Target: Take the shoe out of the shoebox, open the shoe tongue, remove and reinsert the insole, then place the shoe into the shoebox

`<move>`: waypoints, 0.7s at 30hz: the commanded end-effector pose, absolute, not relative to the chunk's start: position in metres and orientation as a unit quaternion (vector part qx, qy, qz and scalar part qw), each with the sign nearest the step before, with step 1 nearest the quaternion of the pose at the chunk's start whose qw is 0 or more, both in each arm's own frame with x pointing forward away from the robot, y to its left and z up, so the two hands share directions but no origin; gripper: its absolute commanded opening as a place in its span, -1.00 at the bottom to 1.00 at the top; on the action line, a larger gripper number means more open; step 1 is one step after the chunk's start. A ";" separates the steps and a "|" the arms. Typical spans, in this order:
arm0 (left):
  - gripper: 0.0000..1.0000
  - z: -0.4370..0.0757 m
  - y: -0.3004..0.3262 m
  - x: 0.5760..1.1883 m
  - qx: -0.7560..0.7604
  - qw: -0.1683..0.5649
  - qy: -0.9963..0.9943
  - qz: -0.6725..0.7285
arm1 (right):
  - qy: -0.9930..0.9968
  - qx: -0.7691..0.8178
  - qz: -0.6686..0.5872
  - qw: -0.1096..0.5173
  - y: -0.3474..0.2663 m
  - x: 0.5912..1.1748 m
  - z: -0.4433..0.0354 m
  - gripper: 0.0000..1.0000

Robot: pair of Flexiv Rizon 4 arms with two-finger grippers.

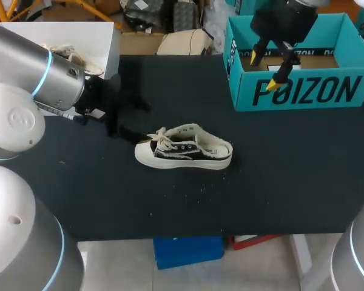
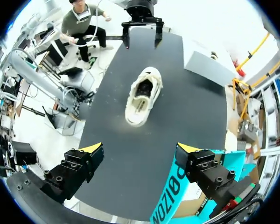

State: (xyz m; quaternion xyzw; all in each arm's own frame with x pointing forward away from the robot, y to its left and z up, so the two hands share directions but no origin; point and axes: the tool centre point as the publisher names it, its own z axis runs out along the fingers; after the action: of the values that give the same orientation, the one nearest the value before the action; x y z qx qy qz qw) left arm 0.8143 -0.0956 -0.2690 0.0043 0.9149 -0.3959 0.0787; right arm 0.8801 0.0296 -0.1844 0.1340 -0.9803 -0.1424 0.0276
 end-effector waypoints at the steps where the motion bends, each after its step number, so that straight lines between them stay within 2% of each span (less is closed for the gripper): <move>1: 1.00 -0.271 -0.096 0.814 0.004 0.081 0.914 -0.397 | -0.976 0.158 -0.146 0.044 0.028 0.887 -0.185 1.00; 14: 1.00 -0.271 -0.096 0.814 0.004 0.081 0.914 -0.397 | -0.976 0.158 -0.146 0.044 0.028 0.887 -0.185 1.00; 21: 1.00 -0.271 -0.096 0.814 0.004 0.081 0.914 -0.397 | -0.971 0.075 -0.226 -0.019 0.036 0.859 -0.216 1.00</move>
State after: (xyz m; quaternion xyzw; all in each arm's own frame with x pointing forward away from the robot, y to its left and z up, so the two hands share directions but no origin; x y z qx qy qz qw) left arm 0.8146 -0.0958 -0.2693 0.0044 0.9147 -0.3963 0.0786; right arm 0.8801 0.0400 -0.1963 0.1109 -0.9765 -0.1799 0.0412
